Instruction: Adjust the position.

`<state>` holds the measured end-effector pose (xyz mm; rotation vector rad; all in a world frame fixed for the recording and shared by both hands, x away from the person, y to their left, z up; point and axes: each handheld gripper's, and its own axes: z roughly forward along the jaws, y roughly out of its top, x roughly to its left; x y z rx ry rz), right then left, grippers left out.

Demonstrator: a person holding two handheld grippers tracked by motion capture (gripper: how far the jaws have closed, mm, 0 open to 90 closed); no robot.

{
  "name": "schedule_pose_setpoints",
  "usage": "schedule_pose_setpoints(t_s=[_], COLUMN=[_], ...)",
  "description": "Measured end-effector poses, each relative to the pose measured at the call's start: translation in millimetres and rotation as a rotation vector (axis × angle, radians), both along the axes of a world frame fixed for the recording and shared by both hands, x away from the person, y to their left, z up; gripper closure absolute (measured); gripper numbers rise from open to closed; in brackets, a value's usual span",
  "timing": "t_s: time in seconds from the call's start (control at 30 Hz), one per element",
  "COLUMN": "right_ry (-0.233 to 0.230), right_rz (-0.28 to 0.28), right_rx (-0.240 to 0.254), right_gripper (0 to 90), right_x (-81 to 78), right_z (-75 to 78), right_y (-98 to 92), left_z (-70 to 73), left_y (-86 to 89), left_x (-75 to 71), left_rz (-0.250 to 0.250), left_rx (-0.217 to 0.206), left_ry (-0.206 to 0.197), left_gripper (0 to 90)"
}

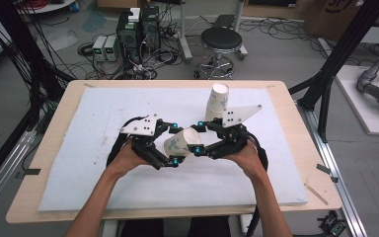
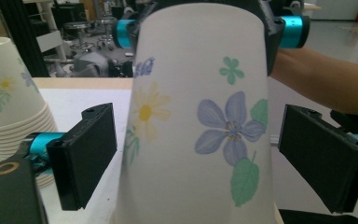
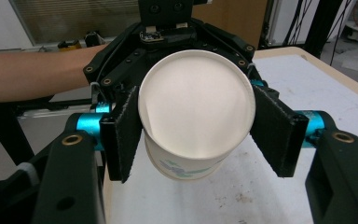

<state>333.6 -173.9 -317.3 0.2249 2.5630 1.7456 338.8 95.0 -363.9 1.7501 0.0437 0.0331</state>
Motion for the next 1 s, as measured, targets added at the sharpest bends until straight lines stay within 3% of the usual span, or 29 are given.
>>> schedule_pose_setpoints(t_s=[0.23, 0.37, 0.67, 0.7, 0.73, 0.87, 1.0], right_ry=[0.003, 0.006, -0.008, -0.010, 0.009, 0.011, 0.016], right_rz=[0.005, 0.010, 0.013, 0.018, 0.019, 0.017, 0.017], right_rx=[0.010, 0.013, 0.007, 0.006, 0.005, 0.023, 0.010], right_gripper=[37.6, 37.6, 36.4, 30.9, 15.9, 12.6, 12.6], right_x=[-0.1, 0.2, -1.7, -2.0, -2.4, -3.4, -2.9], right_z=[-0.6, -1.1, -1.2, -1.9, -3.5, -4.0, -4.4], right_y=[0.5, 0.7, 1.0, 1.9, 4.5, 5.3, 3.9], left_z=[-6.4, -6.5, -6.5, -6.9, -7.2, -8.0, -7.1], left_y=[0.0, 1.9, 3.6, 3.5, 3.7, 5.4, 7.4], left_x=[0.5, -0.3, -1.6, -1.8, -1.7, -2.1, -2.7], left_rz=[0.013, 0.009, 0.006, 0.009, 0.010, 0.018, 0.022], left_rx=[0.015, 0.021, 0.028, 0.030, 0.034, 0.042, 0.047], left_ry=[0.014, -0.002, -0.016, -0.014, -0.015, -0.010, -0.007], left_gripper=[15.9, 26.9, 32.2, 32.2, 32.3, 32.3, 32.3])
